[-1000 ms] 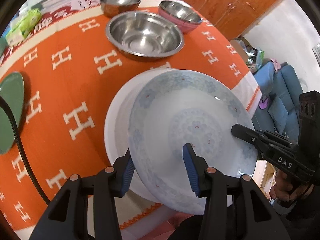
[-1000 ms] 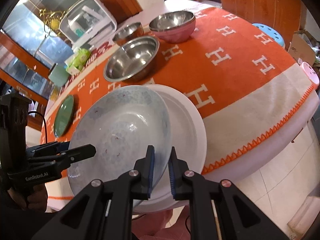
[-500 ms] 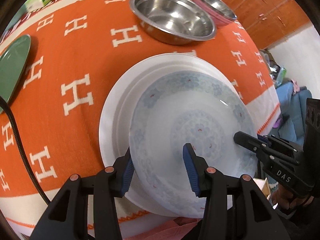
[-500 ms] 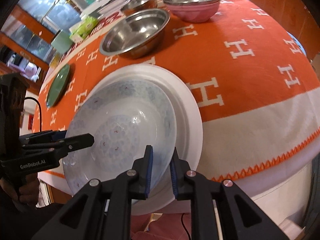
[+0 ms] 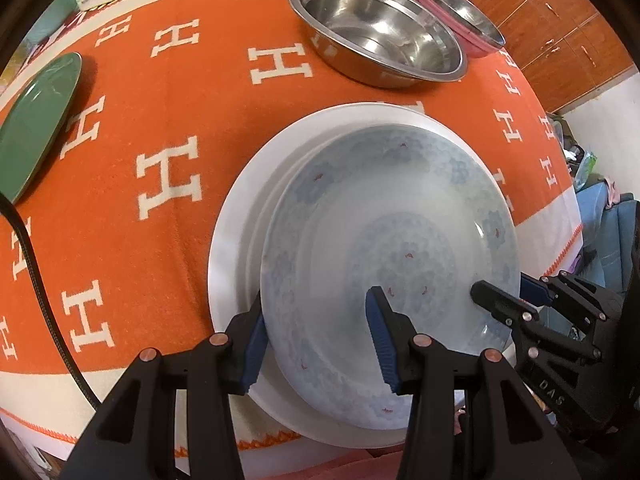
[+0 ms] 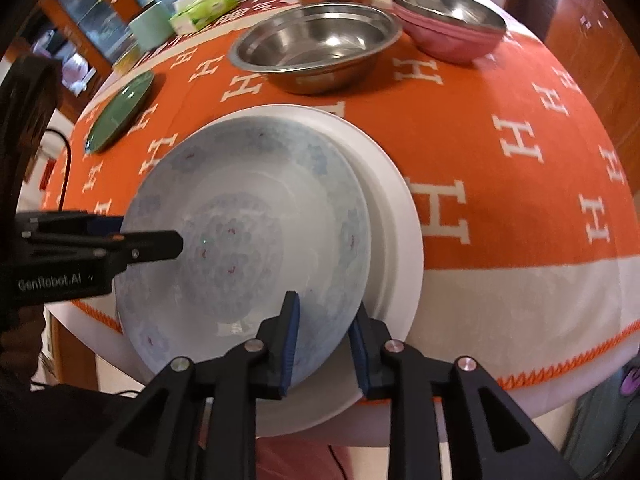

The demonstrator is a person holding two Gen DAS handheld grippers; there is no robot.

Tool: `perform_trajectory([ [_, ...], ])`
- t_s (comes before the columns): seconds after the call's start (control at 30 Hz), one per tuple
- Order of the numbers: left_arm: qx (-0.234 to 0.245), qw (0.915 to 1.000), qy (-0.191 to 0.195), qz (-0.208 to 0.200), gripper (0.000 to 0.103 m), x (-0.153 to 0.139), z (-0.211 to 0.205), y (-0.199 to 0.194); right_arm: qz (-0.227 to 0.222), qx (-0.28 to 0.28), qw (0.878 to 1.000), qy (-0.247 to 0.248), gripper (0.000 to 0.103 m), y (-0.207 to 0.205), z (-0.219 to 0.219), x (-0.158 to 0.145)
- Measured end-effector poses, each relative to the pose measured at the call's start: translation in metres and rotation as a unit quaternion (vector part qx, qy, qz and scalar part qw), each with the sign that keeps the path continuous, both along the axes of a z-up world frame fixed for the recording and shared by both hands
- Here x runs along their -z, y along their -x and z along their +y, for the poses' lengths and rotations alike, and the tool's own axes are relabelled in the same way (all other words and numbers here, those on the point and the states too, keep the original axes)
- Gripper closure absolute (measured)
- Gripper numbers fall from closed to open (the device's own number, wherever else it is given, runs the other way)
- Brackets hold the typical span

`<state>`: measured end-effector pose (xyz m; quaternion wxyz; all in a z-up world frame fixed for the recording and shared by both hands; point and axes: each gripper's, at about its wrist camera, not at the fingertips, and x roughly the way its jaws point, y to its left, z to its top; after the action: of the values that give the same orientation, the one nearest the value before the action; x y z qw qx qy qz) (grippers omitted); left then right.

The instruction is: Organize plates and bowls

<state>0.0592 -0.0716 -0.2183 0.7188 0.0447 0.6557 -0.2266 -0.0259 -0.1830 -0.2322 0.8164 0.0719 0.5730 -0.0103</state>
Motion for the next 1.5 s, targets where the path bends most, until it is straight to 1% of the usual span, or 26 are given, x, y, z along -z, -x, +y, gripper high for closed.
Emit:
perform_trajectory([
  [0.1, -0.001, 1.0, 0.002, -0.007, 0.058, -0.001, 0.0, 0.002, -0.002, -0.009, 1.0, 0.006, 0.074, 0.0, 0.002, 0.0],
  [0.27, 0.012, 0.9997, -0.001, -0.021, 0.057, -0.005, 0.002, 0.008, -0.004, -0.015, 1.0, 0.008, 0.074, 0.001, 0.001, -0.001],
  [0.47, 0.008, 0.9997, 0.008, -0.02, 0.053, -0.006, 0.002, 0.007, -0.008, -0.025, 0.999, 0.025, 0.074, 0.002, 0.006, -0.002],
  [0.53, 0.011, 0.9995, 0.006, -0.028, 0.051, -0.008, 0.001, 0.009, -0.01, -0.029, 0.999, 0.038, 0.074, 0.003, 0.01, -0.003],
  [0.6, 0.017, 0.9988, 0.012, -0.044, 0.042, -0.014, 0.0, 0.011, -0.013, -0.031, 0.998, 0.052, 0.074, 0.003, 0.011, -0.005],
  [0.67, 0.024, 0.9978, 0.016, -0.06, 0.038, -0.02, -0.001, 0.012, -0.013, -0.029, 0.998, 0.059, 0.073, 0.003, 0.012, -0.005],
  [0.73, 0.03, 0.9968, 0.014, -0.072, 0.038, -0.026, -0.004, 0.012, -0.019, -0.025, 0.997, 0.072, 0.067, 0.002, 0.013, -0.008],
  [0.8, 0.032, 0.9964, 0.017, -0.076, 0.038, -0.029, -0.003, 0.012, -0.023, -0.019, 0.996, 0.082, 0.063, 0.002, 0.014, -0.011],
  [0.83, 0.032, 0.9964, 0.02, -0.076, 0.038, -0.031, -0.002, 0.012, -0.025, -0.013, 0.996, 0.09, 0.059, 0.001, 0.014, -0.012],
  [0.9, 0.032, 0.9959, 0.025, -0.08, 0.038, -0.035, 0.0, 0.01, -0.028, -0.003, 0.995, 0.094, 0.057, -0.001, 0.011, -0.014],
  [1.03, 0.034, 0.9943, 0.027, -0.098, 0.038, -0.047, 0.01, 0.007, -0.038, 0.027, 0.994, 0.097, 0.057, -0.005, 0.009, -0.021],
  [1.23, 0.033, 0.9917, 0.003, -0.124, 0.037, -0.06, 0.029, -0.004, -0.056, 0.066, 0.992, 0.096, 0.057, -0.016, 0.016, -0.031],
  [1.5, 0.019, 0.9902, -0.007, -0.138, 0.035, -0.075, 0.073, -0.032, -0.086, 0.098, 0.988, 0.087, 0.057, -0.037, 0.04, -0.044],
])
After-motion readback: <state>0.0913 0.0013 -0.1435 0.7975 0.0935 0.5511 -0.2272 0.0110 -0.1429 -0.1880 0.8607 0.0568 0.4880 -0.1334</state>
